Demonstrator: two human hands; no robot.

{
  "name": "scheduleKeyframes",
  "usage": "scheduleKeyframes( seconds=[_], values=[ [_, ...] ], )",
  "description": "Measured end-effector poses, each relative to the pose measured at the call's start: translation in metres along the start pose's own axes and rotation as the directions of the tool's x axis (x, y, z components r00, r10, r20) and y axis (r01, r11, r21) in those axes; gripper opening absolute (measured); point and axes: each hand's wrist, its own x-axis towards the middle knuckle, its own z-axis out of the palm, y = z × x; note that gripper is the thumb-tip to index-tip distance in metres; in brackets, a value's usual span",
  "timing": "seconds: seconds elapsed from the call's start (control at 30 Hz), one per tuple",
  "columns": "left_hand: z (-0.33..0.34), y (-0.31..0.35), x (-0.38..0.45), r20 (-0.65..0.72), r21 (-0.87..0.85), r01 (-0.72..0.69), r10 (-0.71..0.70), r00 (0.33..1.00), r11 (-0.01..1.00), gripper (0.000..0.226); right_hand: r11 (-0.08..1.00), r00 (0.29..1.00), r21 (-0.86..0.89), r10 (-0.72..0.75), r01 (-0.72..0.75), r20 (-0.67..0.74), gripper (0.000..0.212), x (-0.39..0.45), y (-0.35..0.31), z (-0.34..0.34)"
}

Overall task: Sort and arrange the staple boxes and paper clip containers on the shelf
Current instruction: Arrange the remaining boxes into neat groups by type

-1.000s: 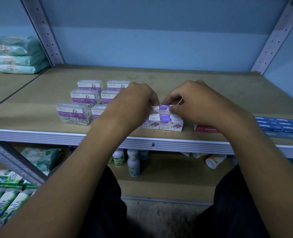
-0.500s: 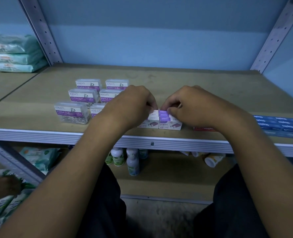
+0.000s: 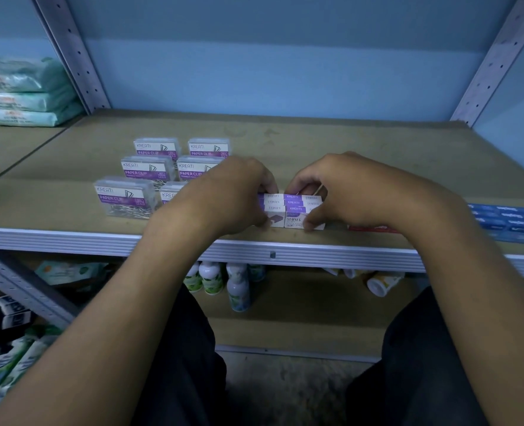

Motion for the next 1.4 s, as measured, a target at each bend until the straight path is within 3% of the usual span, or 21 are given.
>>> scheduleKeyframes(
  seconds=[0.97,1.17,1.4],
  values=[
    [0.007,-0.006,0.004,-0.061,0.068,-0.072,0.077,0.995,0.995,0.044,0.996,0.998,-0.087,0.007,-0.012,-0.055,0.05,0.0,-0.006,0.006],
    [0.003,-0.008,-0.001,-0.181,0.058,-0.113,0.121,0.976,0.992,0.057,1.0,0.997,-0.015,-0.008,0.007,-0.076,0.068,-0.001,-0.006,-0.001],
    [-0.011,-0.026,-0.011,-0.344,-0.007,-0.165,0.153,0.926,0.986,0.038,0.983,0.972,0.151,-0.067,0.103,-0.223,0.042,0.008,-0.018,0.0]
  ],
)
